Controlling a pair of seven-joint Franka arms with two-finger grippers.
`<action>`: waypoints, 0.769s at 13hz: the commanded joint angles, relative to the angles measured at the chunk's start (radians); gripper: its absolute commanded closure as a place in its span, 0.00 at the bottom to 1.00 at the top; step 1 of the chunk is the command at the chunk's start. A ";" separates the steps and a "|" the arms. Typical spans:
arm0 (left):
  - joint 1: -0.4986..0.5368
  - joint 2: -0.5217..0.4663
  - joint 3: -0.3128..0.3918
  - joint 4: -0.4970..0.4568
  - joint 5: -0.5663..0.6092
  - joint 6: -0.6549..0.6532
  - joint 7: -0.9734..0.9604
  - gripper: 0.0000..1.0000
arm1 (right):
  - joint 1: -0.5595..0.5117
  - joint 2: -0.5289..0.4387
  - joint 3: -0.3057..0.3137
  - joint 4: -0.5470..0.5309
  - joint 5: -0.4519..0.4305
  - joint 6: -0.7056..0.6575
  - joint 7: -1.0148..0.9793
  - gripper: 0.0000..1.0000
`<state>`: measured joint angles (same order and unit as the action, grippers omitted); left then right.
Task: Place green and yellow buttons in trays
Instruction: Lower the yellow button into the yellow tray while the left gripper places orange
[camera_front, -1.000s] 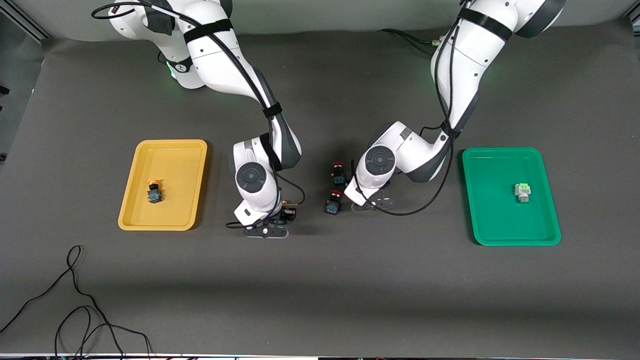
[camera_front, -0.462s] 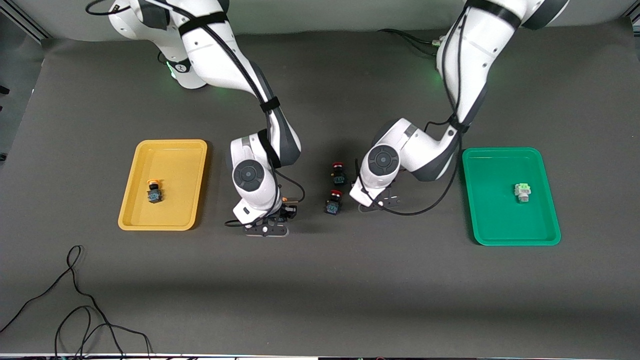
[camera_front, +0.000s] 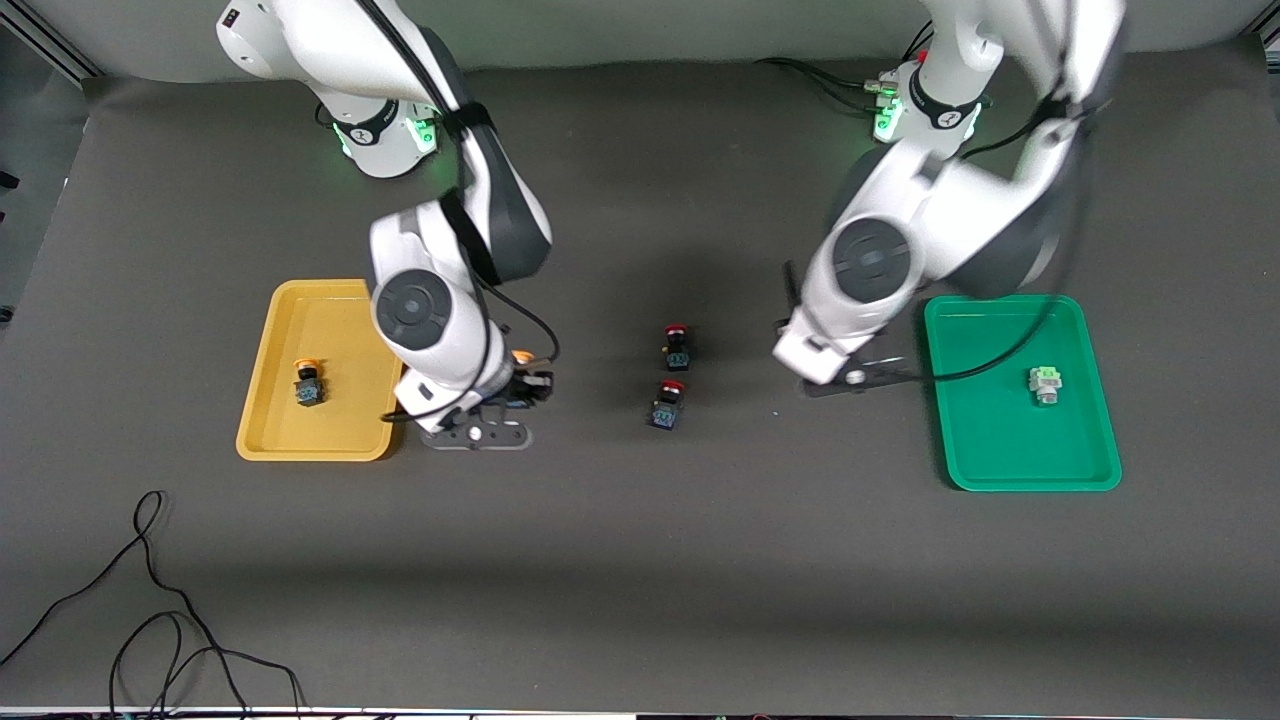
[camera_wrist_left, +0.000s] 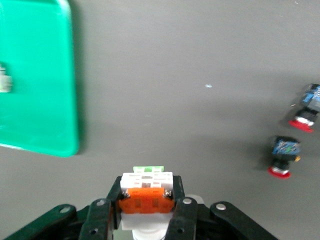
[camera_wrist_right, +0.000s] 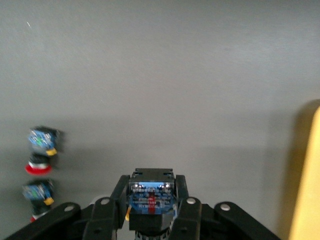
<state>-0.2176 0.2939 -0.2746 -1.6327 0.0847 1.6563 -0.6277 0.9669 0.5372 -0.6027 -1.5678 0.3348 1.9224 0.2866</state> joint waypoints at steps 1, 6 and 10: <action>0.168 -0.013 0.000 0.083 -0.019 -0.140 0.274 1.00 | 0.013 -0.107 -0.078 -0.174 -0.025 0.024 -0.209 0.73; 0.406 -0.024 0.005 -0.030 0.048 -0.017 0.609 1.00 | 0.013 -0.184 -0.328 -0.363 -0.023 0.070 -0.622 0.73; 0.498 -0.015 0.006 -0.348 0.064 0.415 0.691 1.00 | 0.006 -0.192 -0.358 -0.633 0.006 0.414 -0.713 0.73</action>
<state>0.2695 0.3055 -0.2566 -1.8152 0.1363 1.9132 0.0551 0.9492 0.3703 -0.9646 -2.0550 0.3286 2.1715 -0.4026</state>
